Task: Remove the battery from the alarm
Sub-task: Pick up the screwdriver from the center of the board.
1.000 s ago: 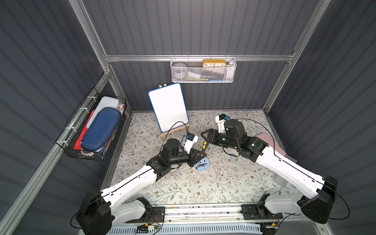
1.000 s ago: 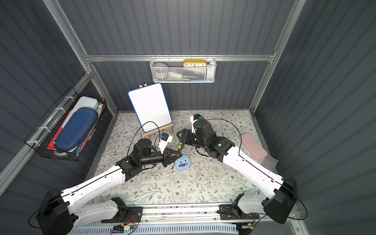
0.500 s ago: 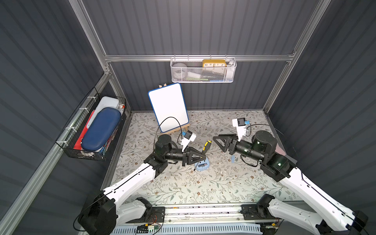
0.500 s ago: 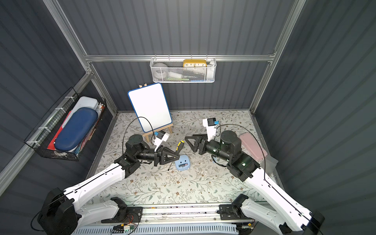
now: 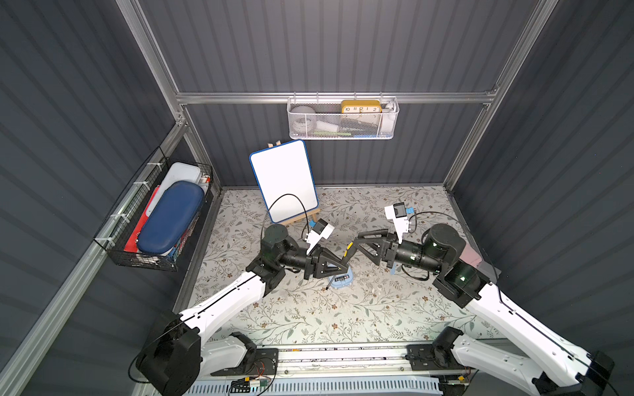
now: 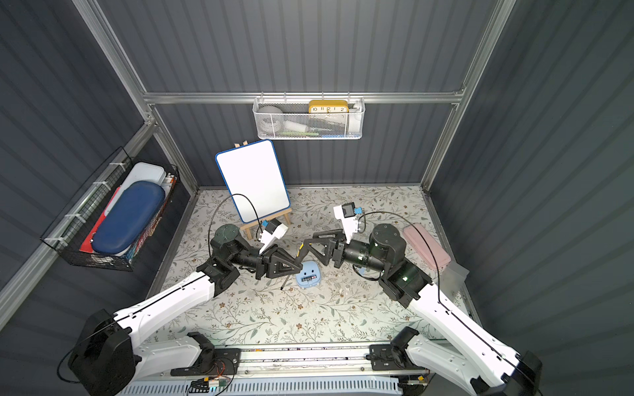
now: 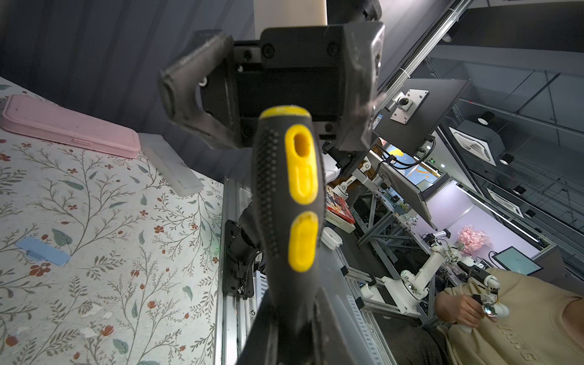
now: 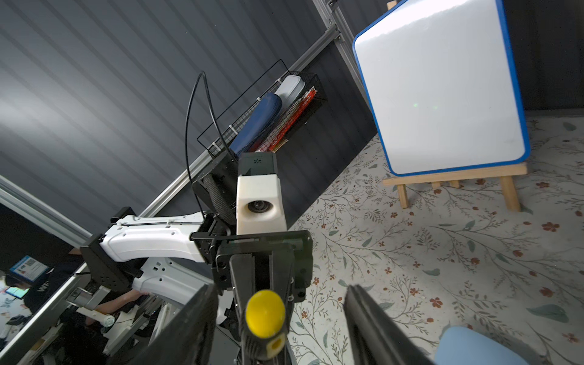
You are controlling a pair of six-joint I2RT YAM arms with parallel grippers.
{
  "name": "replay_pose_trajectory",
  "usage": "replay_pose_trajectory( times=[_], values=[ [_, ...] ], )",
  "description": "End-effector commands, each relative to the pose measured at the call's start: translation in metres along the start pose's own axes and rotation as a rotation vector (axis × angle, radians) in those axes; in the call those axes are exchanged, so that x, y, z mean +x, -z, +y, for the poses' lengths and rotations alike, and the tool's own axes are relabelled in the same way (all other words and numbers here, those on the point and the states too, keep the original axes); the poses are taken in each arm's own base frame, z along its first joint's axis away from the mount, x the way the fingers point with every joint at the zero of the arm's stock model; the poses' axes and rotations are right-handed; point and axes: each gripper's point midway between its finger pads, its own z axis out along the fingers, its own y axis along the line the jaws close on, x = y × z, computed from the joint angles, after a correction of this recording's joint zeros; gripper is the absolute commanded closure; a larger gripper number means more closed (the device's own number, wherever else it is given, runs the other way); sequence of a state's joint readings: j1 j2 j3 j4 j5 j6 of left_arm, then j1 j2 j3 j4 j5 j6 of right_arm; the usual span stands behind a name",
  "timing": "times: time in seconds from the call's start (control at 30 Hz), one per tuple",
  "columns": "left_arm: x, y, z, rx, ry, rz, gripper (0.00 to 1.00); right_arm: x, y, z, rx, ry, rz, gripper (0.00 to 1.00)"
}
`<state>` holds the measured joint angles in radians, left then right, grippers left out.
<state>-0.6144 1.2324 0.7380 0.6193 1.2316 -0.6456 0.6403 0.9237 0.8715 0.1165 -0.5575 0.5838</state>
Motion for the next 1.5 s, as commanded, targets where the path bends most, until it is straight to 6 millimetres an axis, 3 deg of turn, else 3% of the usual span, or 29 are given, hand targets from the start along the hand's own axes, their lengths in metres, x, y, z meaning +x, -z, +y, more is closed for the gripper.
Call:
replay_pose_trajectory(
  times=[0.0,0.13,0.27,0.4,0.63,0.83,0.87,0.9,1.07,1.17,1.27,1.33,1.47],
  values=[
    [-0.014,0.0,-0.008,0.029,-0.065,-0.008,1.0,0.003,-0.002,0.013,-0.088,-0.019,0.008,0.32],
    [-0.017,-0.001,-0.004,0.038,-0.067,-0.009,1.0,0.002,-0.005,0.014,-0.11,-0.035,0.002,0.32],
    [-0.018,-0.001,-0.002,0.041,-0.066,-0.011,1.0,0.004,-0.013,0.017,-0.139,-0.055,0.029,0.4],
    [-0.018,-0.001,-0.001,0.04,-0.065,-0.012,1.0,0.012,-0.024,0.015,-0.149,-0.072,0.078,0.54],
    [-0.016,-0.001,0.0,0.043,-0.058,-0.01,1.0,0.014,-0.023,0.012,-0.137,-0.066,0.073,0.82],
    [-0.014,-0.001,0.008,0.021,-0.02,-0.01,1.0,0.011,-0.02,0.009,-0.099,-0.054,0.048,0.97],
    [-0.014,-0.002,0.012,0.006,-0.005,-0.012,0.95,0.01,-0.018,0.007,-0.081,-0.048,0.042,0.98],
    [-0.013,-0.001,0.017,-0.021,0.018,-0.015,0.81,0.009,-0.017,0.004,-0.055,-0.041,0.034,0.99],
    [-0.011,0.009,0.043,-0.242,0.043,-0.066,0.69,0.009,-0.002,-0.024,0.146,0.014,0.001,1.0],
    [-0.005,0.026,0.053,-0.365,0.068,-0.121,0.48,0.011,0.01,-0.046,0.275,0.037,-0.021,1.0],
    [-0.002,0.044,0.066,-0.519,0.101,-0.18,0.35,0.025,0.012,-0.062,0.325,0.066,0.017,1.0],
    [0.004,0.056,0.079,-0.617,0.156,-0.221,0.3,0.038,0.011,-0.077,0.375,0.071,0.057,1.0],
    [0.028,0.076,0.112,-0.772,0.333,-0.29,0.34,0.06,0.009,-0.111,0.469,0.076,0.085,1.0]
  ],
)
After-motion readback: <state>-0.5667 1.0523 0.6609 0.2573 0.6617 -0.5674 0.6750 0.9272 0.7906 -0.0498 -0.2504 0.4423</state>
